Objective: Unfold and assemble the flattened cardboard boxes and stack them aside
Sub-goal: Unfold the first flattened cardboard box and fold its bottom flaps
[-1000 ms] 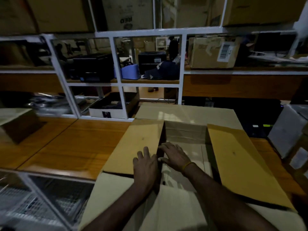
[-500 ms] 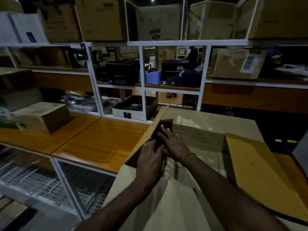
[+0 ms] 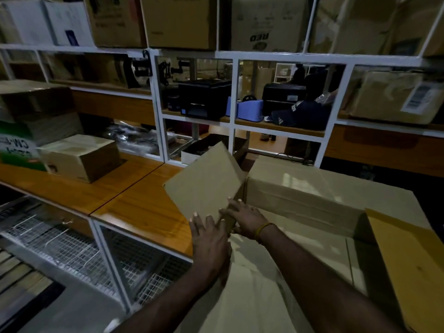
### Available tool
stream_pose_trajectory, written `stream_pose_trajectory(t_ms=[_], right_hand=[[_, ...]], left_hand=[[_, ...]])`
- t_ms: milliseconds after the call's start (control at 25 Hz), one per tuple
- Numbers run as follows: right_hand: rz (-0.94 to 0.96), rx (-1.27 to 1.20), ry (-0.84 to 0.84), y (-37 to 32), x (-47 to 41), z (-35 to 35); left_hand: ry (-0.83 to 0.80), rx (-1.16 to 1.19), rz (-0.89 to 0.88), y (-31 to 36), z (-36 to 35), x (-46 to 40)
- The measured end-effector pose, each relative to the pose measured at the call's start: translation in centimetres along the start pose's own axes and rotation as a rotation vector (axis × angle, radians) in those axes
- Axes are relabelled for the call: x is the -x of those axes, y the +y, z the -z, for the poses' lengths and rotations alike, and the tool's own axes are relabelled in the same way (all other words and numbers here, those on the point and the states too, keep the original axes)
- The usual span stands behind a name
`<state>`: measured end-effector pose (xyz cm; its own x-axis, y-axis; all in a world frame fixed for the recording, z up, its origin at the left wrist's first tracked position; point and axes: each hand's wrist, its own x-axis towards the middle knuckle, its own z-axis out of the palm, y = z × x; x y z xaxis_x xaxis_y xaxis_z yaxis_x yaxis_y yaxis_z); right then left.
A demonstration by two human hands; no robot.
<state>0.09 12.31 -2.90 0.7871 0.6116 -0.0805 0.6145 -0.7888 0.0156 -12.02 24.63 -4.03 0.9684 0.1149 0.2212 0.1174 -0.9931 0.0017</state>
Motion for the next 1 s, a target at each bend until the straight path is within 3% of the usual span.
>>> stream_pose_trajectory(t_ms=[440, 840, 1000], right_hand=[[-0.179, -0.198, 0.220, -1.6, -2.4, -3.0], [-0.118, -0.412, 0.148, -1.9, -2.1, -5.0], [-0.082, -0.476, 0.100, -3.1, -3.5, -4.5]], left_hand=[[-0.161, 0.038, 0.007, -2.1, -0.9, -2.5], [-0.248, 0.075, 0.021, -3.1, -2.2, -4.7], [-0.190, 0.041, 0.014, -4.8, -2.2, -4.7]])
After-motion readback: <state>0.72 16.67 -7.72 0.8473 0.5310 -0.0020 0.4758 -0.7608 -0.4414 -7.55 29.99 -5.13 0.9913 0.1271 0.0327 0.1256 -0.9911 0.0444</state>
